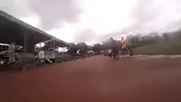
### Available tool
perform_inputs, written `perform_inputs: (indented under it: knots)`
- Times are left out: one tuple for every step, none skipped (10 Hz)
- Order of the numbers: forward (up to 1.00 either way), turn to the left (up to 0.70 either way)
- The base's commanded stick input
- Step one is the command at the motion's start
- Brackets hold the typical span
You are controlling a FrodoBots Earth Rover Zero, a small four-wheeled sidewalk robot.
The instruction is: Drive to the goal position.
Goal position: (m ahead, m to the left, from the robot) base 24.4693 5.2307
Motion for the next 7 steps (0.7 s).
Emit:
perform_inputs:
  knots:
    - [0.50,0.02]
    - [0.50,0.02]
    - [0.50,0.02]
    - [0.50,0.02]
    - [0.50,0.02]
    - [0.50,0.02]
    - [0.50,0.02]
